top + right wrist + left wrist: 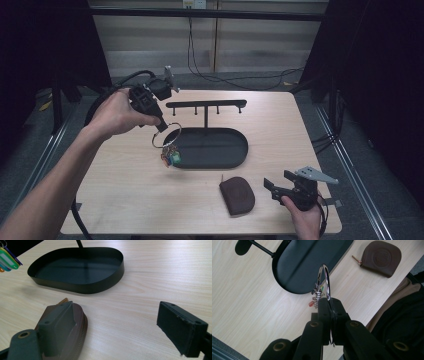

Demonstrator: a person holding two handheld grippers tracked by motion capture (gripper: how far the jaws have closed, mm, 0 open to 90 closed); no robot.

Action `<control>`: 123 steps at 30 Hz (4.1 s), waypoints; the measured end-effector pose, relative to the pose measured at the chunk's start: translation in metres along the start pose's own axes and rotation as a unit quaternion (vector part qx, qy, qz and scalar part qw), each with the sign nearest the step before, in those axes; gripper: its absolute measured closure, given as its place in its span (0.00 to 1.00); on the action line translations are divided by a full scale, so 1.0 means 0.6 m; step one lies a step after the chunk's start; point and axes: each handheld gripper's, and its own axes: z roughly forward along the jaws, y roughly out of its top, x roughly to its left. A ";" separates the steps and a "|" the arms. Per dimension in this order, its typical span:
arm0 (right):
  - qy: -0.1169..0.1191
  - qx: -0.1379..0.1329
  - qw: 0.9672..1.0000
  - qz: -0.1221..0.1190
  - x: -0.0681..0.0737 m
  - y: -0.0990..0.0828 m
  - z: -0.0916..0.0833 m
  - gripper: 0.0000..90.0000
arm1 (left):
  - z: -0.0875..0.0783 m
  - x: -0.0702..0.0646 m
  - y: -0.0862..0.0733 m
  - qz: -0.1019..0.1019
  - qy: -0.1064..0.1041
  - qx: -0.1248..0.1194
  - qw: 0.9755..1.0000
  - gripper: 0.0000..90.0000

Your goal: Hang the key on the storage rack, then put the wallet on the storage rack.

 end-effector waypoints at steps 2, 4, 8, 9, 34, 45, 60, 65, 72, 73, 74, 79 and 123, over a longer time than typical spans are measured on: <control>0.001 0.001 1.000 -0.001 0.001 0.000 0.000 0.16 | 0.002 0.004 0.006 -0.002 0.002 0.002 1.000 0.98; 0.001 0.001 1.000 -0.001 0.001 0.000 -0.001 0.16 | 0.004 0.008 0.012 -0.002 0.003 0.005 1.000 0.98; 0.002 0.001 1.000 -0.001 0.000 0.000 -0.001 0.16 | 0.008 0.016 0.022 -0.004 0.005 0.008 1.000 0.98; 0.001 0.001 1.000 -0.001 0.001 0.000 -0.001 0.16 | 0.009 0.019 0.025 -0.006 0.006 0.009 1.000 0.98; 0.013 0.001 1.000 0.001 0.003 -0.001 -0.001 0.16 | 0.052 0.108 0.071 -0.049 0.003 0.010 0.999 0.98; 0.014 0.000 1.000 0.001 0.001 -0.001 -0.001 0.16 | 0.074 0.126 0.073 -0.060 0.026 0.017 0.998 0.98; 0.017 0.000 1.000 0.000 0.003 -0.001 0.001 0.16 | 0.096 0.141 0.067 -0.068 0.012 0.006 0.998 0.98; 0.014 -0.001 1.000 0.002 0.000 -0.001 -0.001 0.16 | 0.100 0.133 0.072 -0.074 0.021 0.011 0.997 0.98; 0.014 0.000 1.000 0.000 0.001 -0.001 -0.001 0.16 | 0.103 0.128 0.076 -0.078 0.019 0.023 0.997 0.97; 0.014 -0.001 1.000 0.000 0.001 -0.001 -0.001 0.16 | 0.103 0.128 0.075 -0.080 0.017 0.022 0.996 0.96; 0.015 -0.001 1.000 0.001 0.000 -0.001 -0.001 0.16 | 0.103 0.128 0.074 -0.083 0.015 0.024 0.996 0.96; 0.015 0.000 1.000 0.002 0.001 0.000 0.000 0.16 | 0.092 0.132 0.069 -0.087 0.015 0.017 0.996 0.87; 0.007 0.006 1.000 0.007 -0.003 0.000 0.005 0.16 | 0.108 0.098 -0.108 -0.110 -0.041 -0.190 0.975 0.34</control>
